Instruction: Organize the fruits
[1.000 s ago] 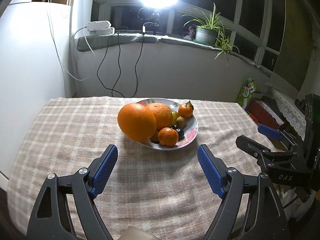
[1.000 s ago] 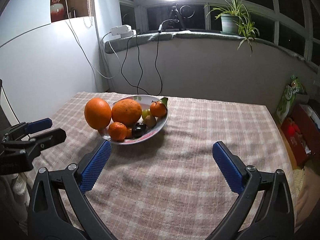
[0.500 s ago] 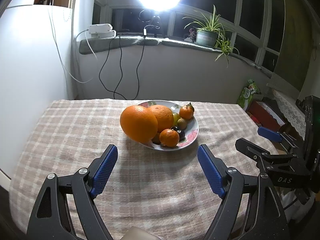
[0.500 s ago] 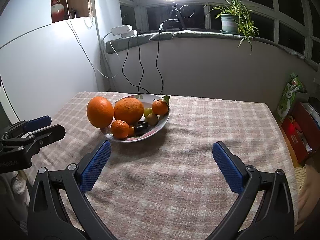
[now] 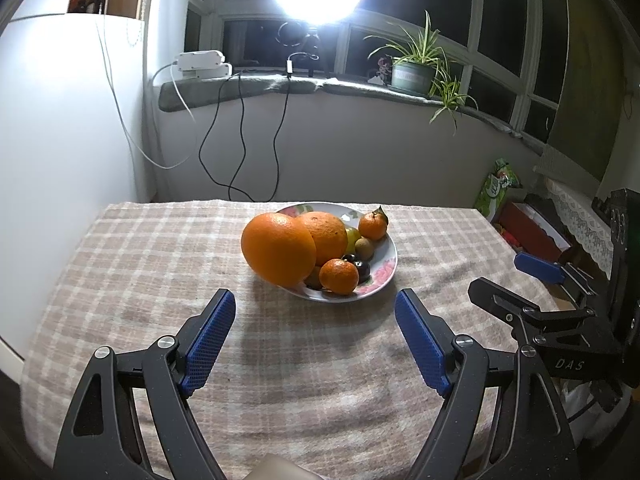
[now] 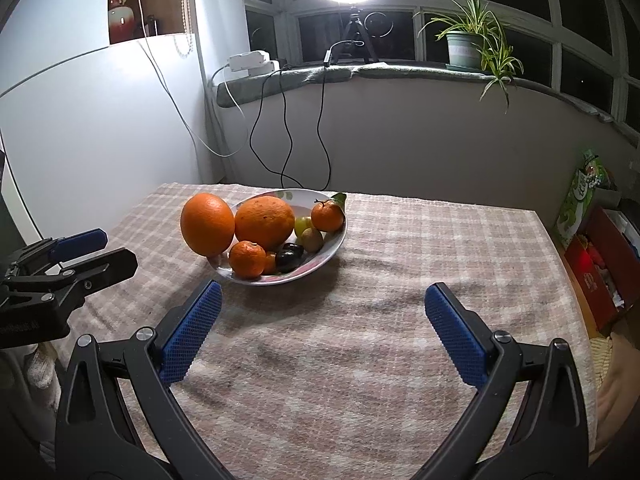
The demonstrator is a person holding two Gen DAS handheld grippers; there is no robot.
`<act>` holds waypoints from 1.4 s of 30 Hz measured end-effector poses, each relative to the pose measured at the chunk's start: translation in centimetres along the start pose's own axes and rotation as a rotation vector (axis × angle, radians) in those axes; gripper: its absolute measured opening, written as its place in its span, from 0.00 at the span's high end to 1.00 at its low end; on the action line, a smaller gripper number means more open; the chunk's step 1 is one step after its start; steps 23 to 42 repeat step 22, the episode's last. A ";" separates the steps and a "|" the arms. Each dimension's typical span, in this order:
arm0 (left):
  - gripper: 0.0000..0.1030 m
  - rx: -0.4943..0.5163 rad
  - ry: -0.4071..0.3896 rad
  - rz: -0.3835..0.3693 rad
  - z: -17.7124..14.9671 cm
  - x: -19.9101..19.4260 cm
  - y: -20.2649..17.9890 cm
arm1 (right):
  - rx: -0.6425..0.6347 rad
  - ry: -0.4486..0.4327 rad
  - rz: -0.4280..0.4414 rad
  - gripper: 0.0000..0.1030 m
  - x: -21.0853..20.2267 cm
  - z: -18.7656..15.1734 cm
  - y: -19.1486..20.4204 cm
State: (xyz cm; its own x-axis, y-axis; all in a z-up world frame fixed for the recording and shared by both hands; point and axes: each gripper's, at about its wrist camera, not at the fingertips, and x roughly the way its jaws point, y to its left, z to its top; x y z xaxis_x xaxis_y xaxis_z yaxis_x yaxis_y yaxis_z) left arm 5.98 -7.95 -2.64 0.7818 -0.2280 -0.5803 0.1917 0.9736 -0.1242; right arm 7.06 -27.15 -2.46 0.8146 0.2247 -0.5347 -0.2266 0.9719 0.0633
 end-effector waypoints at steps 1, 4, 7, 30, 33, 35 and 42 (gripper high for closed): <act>0.20 -0.001 0.000 -0.001 0.0 0.0 0.0 | -0.001 -0.001 -0.002 0.00 0.0 0.0 0.0; 0.20 0.000 0.000 -0.001 0.0 0.0 0.0 | -0.003 -0.002 -0.004 0.00 0.0 0.0 0.1; 0.20 -0.002 0.002 -0.001 0.0 0.1 0.1 | -0.003 -0.002 -0.005 0.00 0.0 0.0 0.2; 0.20 -0.011 -0.010 0.017 -0.3 0.0 0.5 | 0.004 0.000 -0.012 0.00 0.0 -0.1 -0.1; 0.20 -0.011 -0.010 0.017 -0.3 0.0 0.5 | 0.004 0.000 -0.012 0.00 0.0 -0.1 -0.1; 0.20 -0.011 -0.010 0.017 -0.3 0.0 0.5 | 0.004 0.000 -0.012 0.00 0.0 -0.1 -0.1; 0.20 -0.011 -0.010 0.017 -0.3 0.0 0.5 | 0.004 0.000 -0.012 0.00 0.0 -0.1 -0.1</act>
